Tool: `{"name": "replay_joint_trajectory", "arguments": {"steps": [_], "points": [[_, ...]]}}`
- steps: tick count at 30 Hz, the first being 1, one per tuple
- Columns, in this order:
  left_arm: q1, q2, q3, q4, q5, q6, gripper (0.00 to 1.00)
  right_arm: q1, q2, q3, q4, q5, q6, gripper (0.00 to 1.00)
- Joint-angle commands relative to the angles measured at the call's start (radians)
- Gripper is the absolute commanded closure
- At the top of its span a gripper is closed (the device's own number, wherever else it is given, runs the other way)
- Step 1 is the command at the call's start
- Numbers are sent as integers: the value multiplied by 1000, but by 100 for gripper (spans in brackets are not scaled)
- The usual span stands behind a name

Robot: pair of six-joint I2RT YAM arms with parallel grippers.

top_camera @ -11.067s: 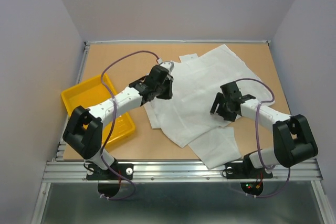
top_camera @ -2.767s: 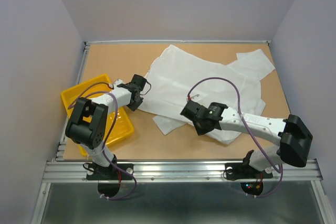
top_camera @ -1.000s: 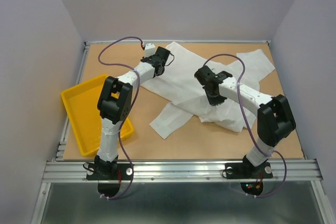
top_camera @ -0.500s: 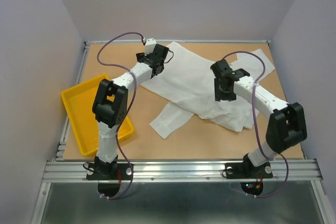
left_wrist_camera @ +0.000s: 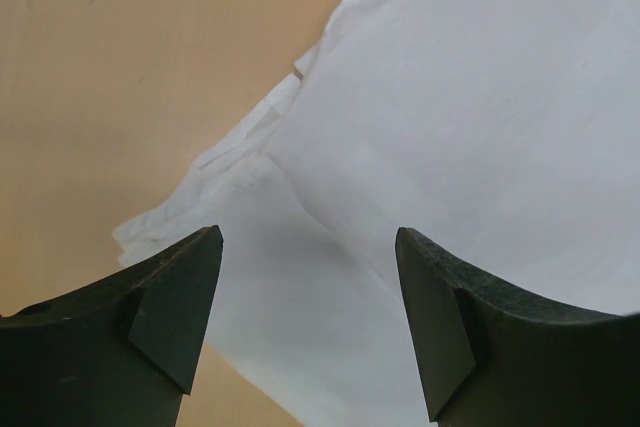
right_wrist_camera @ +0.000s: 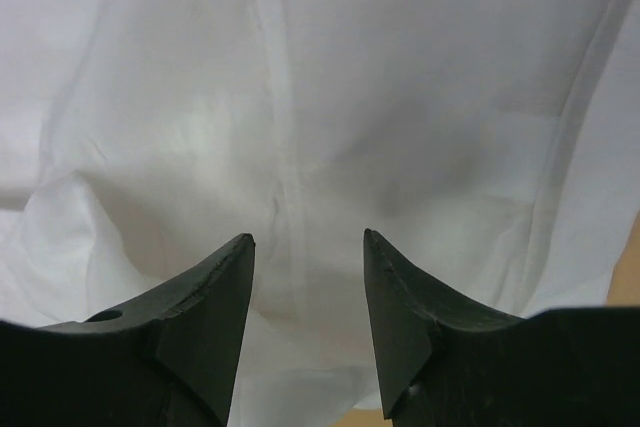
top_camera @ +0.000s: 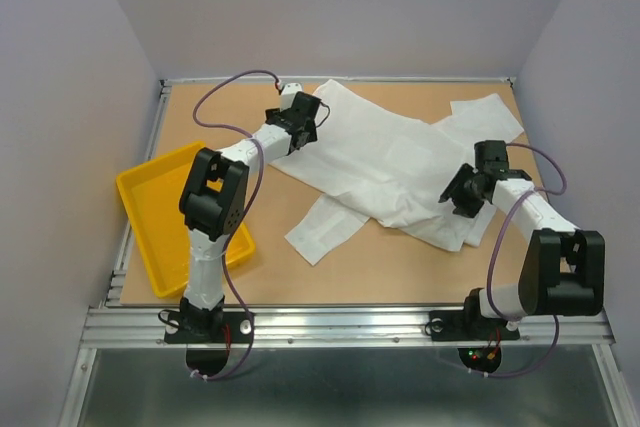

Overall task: Fold and stack the long sleeve shirts
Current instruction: Fold the shirt

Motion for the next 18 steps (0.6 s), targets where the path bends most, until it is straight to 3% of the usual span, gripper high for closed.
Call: {"name": "replay_joint_trajectory", "arguments": {"steps": [1, 11, 18], "points": [[25, 29, -7, -32, 41, -35, 18, -42, 22, -65, 154, -59, 82, 47], [56, 20, -165, -90, 119, -170, 18, -53, 107, -138, 272, 38, 125, 48], [67, -135, -436, -89, 162, -274, 20, -53, 298, -70, 358, 86, 53, 48]]}}
